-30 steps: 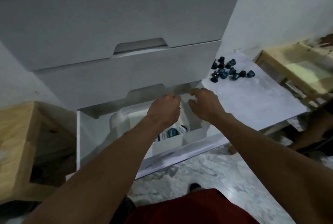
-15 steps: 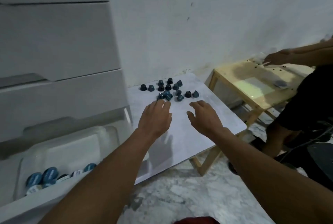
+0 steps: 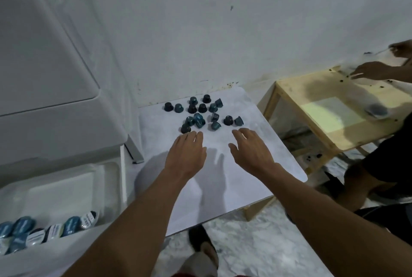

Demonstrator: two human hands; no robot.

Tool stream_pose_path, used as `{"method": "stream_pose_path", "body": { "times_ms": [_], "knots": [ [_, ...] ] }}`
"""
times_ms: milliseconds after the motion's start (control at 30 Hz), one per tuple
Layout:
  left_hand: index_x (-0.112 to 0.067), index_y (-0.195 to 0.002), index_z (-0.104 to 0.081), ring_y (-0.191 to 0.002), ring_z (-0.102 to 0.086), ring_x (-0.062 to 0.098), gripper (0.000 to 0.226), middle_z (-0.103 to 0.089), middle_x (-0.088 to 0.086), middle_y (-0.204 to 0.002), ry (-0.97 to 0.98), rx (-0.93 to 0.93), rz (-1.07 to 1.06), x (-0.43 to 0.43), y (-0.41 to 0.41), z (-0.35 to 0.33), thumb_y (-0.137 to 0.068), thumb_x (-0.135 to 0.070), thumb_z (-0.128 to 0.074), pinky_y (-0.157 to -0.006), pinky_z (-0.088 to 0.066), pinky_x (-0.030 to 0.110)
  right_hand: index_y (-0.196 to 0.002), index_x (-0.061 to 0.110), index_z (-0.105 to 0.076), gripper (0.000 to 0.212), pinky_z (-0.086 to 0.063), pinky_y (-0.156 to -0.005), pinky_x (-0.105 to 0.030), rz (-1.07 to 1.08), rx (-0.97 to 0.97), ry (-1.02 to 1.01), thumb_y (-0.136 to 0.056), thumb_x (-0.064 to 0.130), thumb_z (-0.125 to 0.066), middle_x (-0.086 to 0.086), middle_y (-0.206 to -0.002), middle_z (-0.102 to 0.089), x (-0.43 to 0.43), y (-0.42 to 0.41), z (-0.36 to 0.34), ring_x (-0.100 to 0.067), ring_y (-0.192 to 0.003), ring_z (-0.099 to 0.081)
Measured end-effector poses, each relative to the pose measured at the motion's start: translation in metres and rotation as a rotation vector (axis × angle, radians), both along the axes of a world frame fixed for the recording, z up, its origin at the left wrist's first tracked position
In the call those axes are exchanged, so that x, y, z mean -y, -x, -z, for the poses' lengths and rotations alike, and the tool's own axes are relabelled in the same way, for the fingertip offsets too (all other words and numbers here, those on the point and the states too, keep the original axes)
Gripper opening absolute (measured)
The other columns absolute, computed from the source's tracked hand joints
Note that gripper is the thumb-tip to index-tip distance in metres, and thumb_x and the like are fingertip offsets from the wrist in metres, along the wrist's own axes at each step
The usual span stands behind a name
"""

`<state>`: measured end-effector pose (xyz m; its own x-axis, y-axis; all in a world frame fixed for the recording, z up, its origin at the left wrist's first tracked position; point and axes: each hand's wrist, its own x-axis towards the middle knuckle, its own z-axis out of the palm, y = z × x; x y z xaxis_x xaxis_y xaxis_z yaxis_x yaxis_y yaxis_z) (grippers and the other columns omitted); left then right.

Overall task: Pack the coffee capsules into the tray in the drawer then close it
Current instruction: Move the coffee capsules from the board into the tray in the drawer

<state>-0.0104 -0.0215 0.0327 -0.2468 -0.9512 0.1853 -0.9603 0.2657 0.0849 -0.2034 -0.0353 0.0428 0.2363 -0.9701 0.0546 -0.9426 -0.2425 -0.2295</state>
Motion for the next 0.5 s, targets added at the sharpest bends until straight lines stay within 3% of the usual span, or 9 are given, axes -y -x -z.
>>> {"method": "stream_pose_path", "body": {
  "times_ms": [167, 367, 500],
  "knots": [
    [-0.002, -0.121, -0.056, -0.107, -0.06, 0.032, 0.038, -0.063, 0.016, -0.114, -0.051, -0.069, -0.021, 0.048, 0.013, 0.024, -0.089, -0.024, -0.057, -0.094, -0.045, 0.039, -0.131, 0.008, -0.048, 0.04, -0.043, -0.096, -0.041, 0.021, 0.069, -0.049, -0.096, 0.027, -0.049, -0.015, -0.137, -0.05, 0.043, -0.005, 0.018, -0.034, -0.123, -0.046],
    [-0.006, -0.099, -0.066, -0.081, -0.068, 0.026, 0.027, -0.068, 0.011, -0.091, -0.102, -0.087, -0.063, 0.099, 0.016, 0.05, -0.074, -0.012, -0.074, -0.069, -0.055, 0.032, -0.13, 0.009, -0.051, 0.038, -0.043, -0.098, -0.04, 0.01, 0.103, -0.13, -0.095, 0.023, -0.051, -0.015, -0.134, -0.052, 0.096, -0.023, 0.042, -0.033, -0.118, -0.05],
    [-0.01, -0.101, -0.065, -0.084, -0.066, 0.027, 0.028, -0.066, 0.009, -0.094, -0.133, -0.106, -0.088, 0.13, 0.003, 0.064, -0.075, -0.003, -0.072, -0.071, -0.057, 0.037, -0.122, 0.01, -0.057, 0.032, -0.05, -0.088, -0.043, -0.014, 0.112, -0.166, -0.092, 0.017, -0.053, -0.016, -0.119, -0.058, 0.125, -0.038, 0.06, -0.034, -0.106, -0.055]
  ]
}}
